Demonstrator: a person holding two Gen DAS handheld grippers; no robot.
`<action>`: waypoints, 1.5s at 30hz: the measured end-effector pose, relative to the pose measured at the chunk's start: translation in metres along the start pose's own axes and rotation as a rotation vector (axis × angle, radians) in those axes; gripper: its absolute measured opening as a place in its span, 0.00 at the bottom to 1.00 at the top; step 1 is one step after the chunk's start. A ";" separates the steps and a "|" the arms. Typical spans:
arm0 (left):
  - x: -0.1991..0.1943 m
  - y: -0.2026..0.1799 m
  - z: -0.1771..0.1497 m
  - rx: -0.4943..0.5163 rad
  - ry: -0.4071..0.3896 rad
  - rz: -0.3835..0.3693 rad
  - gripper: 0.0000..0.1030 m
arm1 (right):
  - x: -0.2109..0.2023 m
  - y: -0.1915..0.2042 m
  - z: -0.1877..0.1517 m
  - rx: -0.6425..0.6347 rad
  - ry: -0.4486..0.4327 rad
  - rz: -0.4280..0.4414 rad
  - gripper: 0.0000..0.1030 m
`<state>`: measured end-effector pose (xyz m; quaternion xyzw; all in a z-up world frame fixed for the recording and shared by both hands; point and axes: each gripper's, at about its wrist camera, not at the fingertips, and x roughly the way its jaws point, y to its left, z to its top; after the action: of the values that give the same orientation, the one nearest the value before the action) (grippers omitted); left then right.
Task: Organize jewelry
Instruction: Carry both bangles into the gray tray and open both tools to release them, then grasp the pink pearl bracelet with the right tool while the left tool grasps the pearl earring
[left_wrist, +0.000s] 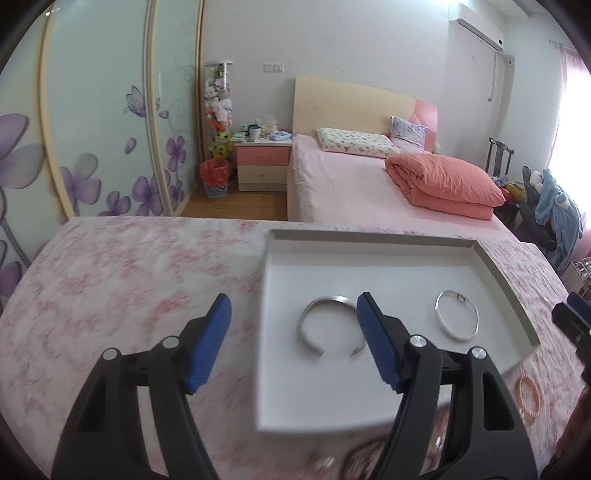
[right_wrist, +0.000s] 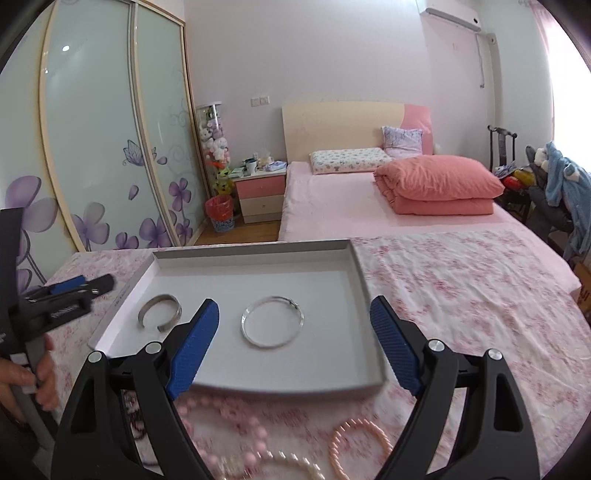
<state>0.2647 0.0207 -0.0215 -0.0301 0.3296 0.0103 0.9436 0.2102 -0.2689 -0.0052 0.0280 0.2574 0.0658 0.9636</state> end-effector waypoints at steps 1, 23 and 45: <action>-0.007 0.004 -0.004 -0.002 0.000 0.005 0.68 | -0.003 -0.002 0.000 -0.002 -0.001 -0.006 0.81; -0.052 0.034 -0.087 0.048 0.159 0.010 0.70 | -0.001 -0.050 -0.081 0.013 0.328 -0.117 0.45; -0.045 0.014 -0.095 0.089 0.193 -0.038 0.70 | 0.011 -0.048 -0.079 0.019 0.334 -0.103 0.12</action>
<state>0.1695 0.0290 -0.0681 0.0047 0.4184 -0.0251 0.9079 0.1855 -0.3136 -0.0838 0.0127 0.4156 0.0179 0.9093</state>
